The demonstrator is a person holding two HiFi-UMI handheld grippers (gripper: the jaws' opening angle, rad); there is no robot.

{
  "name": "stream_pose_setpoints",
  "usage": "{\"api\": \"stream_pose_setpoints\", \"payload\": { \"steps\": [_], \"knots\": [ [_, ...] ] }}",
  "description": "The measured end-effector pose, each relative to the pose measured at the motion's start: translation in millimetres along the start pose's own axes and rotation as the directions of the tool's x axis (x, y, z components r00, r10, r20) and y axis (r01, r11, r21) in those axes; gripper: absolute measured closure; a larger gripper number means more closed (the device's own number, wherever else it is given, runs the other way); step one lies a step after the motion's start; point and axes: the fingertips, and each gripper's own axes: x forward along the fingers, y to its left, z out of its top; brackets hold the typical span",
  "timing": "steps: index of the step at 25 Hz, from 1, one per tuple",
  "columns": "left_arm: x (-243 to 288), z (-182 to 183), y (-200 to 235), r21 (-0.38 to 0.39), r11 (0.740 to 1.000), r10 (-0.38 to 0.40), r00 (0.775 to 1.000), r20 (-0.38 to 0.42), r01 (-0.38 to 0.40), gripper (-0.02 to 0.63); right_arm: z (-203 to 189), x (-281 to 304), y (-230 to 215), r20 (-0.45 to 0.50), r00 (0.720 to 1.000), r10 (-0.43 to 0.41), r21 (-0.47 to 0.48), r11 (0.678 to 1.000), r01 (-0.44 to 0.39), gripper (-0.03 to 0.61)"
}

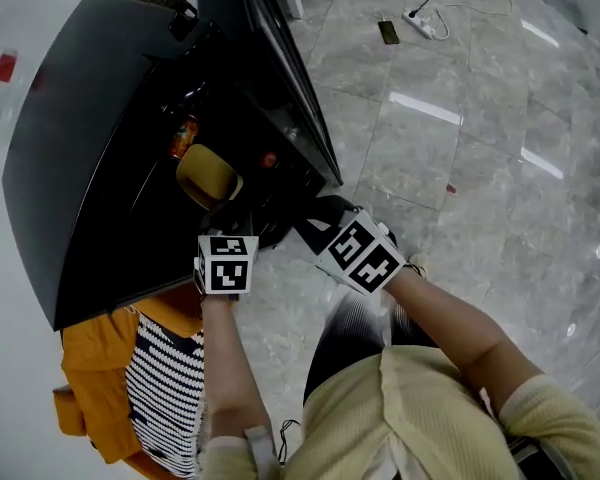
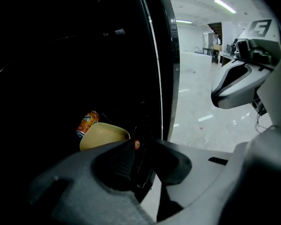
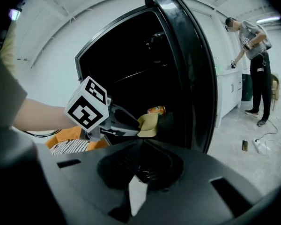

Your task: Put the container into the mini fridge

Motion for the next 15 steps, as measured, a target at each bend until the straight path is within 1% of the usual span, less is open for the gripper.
{"api": "stream_pose_setpoints", "payload": {
  "steps": [2, 4, 6, 8, 13, 15],
  "knots": [
    [-11, 3, -4, -0.037, 0.999, 0.013, 1.0, 0.016, -0.012, 0.531, 4, -4, 1, 0.005, 1.0, 0.005, -0.008, 1.0, -0.005, 0.549],
    [-23, 6, -8, -0.091, 0.996, 0.021, 0.999, 0.04, -0.018, 0.555, 8, -8, 3, 0.01, 1.0, 0.011, -0.022, 1.0, -0.01, 0.549],
    [-35, 11, -12, -0.157, 0.988, 0.022, 0.997, 0.075, -0.01, 0.566, 13, -13, 4, 0.013, 1.0, 0.015, -0.036, 0.999, -0.014, 0.549],
    [-46, 17, -14, -0.206, 0.979, 0.029, 0.993, 0.117, -0.004, 0.573, 17, -17, 5, 0.019, 1.0, 0.016, -0.044, 0.999, -0.015, 0.549],
    [-74, 36, -22, -0.279, 0.96, 0.047, 0.975, 0.216, 0.015, 0.584, 22, -27, 2, 0.027, 1.0, 0.016, -0.065, 0.998, -0.014, 0.549],
    [-85, 44, -27, -0.305, 0.951, 0.041, 0.965, 0.258, 0.041, 0.589, 25, -31, 4, 0.03, 0.999, 0.021, -0.07, 0.997, -0.019, 0.549]
  ]
}}
